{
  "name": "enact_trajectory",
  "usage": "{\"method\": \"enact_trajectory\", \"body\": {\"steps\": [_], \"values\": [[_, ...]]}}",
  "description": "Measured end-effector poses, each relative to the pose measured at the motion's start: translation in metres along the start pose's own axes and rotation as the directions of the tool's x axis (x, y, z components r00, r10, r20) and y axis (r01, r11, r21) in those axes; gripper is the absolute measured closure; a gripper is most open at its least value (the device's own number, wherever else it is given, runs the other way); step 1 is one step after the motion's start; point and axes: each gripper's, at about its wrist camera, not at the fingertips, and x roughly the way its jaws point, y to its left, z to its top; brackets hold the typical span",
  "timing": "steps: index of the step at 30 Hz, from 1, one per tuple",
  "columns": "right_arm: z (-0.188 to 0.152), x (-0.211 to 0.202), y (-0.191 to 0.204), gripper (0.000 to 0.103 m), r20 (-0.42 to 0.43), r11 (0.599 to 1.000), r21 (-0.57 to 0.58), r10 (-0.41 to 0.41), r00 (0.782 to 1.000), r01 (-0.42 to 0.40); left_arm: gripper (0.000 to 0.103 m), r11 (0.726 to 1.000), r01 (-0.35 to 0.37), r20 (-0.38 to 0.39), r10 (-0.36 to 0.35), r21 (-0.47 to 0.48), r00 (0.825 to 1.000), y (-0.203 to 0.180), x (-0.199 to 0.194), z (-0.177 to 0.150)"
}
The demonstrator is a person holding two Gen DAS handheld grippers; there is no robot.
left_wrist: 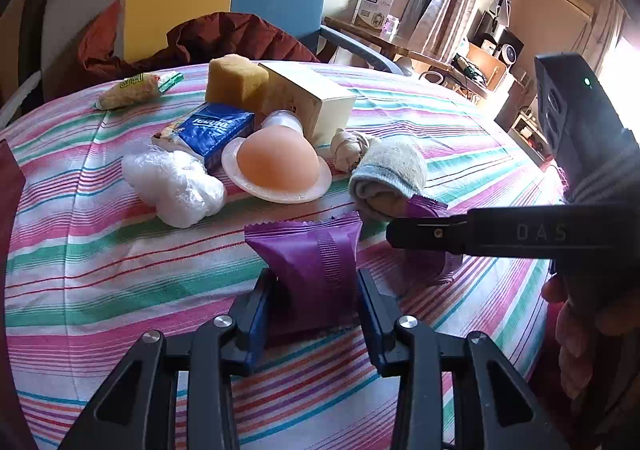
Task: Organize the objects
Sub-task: 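Grasp the other purple packet with the left tool, then carry the purple packet into the gold tray and open the left tool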
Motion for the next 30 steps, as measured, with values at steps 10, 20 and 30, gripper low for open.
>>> {"method": "enact_trajectory", "body": {"steps": [10,20,30], "values": [[-0.007,0.009,0.024,0.069,-0.008,0.99,-0.138,-0.04,0.999,0.038,0.064,0.999,-0.016,0.042,0.017,-0.041,0.999,0.011,-0.029,-0.01],[-0.006,0.008,0.022,0.068,-0.007,0.989,-0.142,-0.038,0.999,0.037,0.064,0.993,-0.034,0.135,0.05,-0.116,0.99,0.047,-0.092,-0.002],[-0.009,0.01,0.031,0.069,-0.016,0.988,-0.134,0.079,0.997,-0.081,0.064,0.955,-0.136,0.136,0.177,-0.265,0.975,0.124,-0.123,0.005]]}}
